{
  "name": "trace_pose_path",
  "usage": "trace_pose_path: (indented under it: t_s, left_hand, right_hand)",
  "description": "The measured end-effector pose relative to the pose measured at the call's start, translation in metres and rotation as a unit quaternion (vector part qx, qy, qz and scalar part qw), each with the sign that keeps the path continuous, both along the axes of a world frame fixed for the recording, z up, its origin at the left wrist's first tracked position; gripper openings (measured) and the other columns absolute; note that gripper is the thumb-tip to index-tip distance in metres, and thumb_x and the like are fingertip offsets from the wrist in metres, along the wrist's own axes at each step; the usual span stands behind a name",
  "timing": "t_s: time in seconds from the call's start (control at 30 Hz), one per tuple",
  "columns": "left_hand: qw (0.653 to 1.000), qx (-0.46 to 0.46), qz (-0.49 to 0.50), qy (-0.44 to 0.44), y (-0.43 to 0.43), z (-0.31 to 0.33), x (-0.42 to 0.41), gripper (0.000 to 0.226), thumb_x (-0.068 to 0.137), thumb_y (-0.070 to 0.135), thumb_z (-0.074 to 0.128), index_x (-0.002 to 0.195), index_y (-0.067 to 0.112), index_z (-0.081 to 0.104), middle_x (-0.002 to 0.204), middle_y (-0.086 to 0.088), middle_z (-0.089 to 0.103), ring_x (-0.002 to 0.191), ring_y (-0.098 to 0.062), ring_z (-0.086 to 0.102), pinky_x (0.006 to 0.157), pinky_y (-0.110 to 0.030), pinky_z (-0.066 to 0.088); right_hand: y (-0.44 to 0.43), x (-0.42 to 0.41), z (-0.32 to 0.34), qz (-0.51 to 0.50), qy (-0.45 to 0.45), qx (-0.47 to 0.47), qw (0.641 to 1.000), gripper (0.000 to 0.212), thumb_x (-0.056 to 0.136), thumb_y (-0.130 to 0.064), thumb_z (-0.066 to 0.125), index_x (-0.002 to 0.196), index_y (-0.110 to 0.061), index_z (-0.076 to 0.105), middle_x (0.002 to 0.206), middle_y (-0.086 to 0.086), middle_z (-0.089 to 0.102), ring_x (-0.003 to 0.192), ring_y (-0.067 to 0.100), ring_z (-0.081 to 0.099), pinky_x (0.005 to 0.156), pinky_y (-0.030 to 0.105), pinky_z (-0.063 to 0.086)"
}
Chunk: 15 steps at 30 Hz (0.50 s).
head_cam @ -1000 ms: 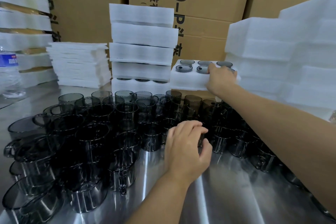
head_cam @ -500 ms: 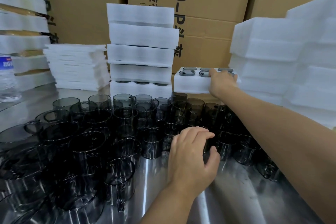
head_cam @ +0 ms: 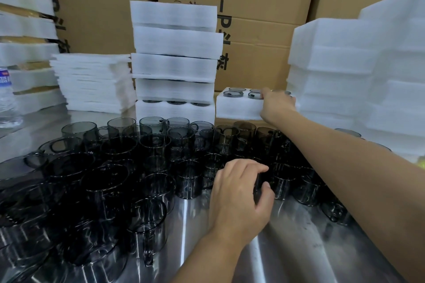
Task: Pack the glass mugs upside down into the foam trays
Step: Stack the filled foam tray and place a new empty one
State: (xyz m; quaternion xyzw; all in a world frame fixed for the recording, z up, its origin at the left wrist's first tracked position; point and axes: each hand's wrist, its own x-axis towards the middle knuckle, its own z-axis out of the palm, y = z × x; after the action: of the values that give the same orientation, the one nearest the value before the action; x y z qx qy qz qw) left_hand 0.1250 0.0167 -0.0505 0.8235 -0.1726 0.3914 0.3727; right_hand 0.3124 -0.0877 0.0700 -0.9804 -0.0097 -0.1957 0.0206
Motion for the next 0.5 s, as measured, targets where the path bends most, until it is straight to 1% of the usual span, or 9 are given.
trace_pose_path:
  t_s: [0.23,0.37,0.43,0.5]
  left_hand:
    - [1.000,0.005,-0.007,0.004,0.000,-0.001,0.001,0.027,0.081,0.029,0.049,0.100,0.022,0.068,0.100,0.015,0.063,0.103,0.003,0.047,0.094,-0.004,0.021]
    - [1.000,0.004,-0.001,0.012,0.001,-0.001,0.002,0.028,0.081,0.029,0.048,0.100,0.022,0.067,0.100,0.016,0.063,0.103,0.004,0.047,0.094,-0.005,0.022]
    - [1.000,0.006,0.000,0.015,0.001,-0.001,0.002,0.028,0.081,0.028,0.048,0.100,0.022,0.067,0.099,0.016,0.064,0.103,0.003,0.047,0.095,-0.006,0.022]
    - [1.000,0.008,-0.004,0.016,0.000,-0.001,0.002,0.028,0.080,0.027,0.048,0.100,0.022,0.067,0.099,0.016,0.064,0.103,0.003,0.047,0.095,-0.006,0.022]
  right_hand:
    - [0.010,0.015,0.004,-0.002,0.003,-0.025,1.000,0.052,0.082,0.006,0.045,0.132,-0.009,0.038,0.124,0.027,0.049,0.118,0.040,0.046,0.107,0.051,0.031]
    - [0.013,0.036,0.001,0.006,0.023,-0.031,0.999,0.046,0.083,0.009,0.040,0.127,-0.007,0.041,0.118,0.023,0.055,0.113,0.039,0.048,0.106,0.053,0.031]
    - [0.014,0.046,0.000,0.007,0.037,-0.035,0.999,0.050,0.084,0.010,0.040,0.130,-0.008,0.041,0.119,0.022,0.055,0.114,0.038,0.048,0.105,0.053,0.033]
    - [0.014,0.056,0.000,0.004,0.051,-0.051,0.997,0.054,0.086,0.009,0.042,0.137,-0.009,0.039,0.125,0.022,0.053,0.116,0.037,0.049,0.101,0.050,0.040]
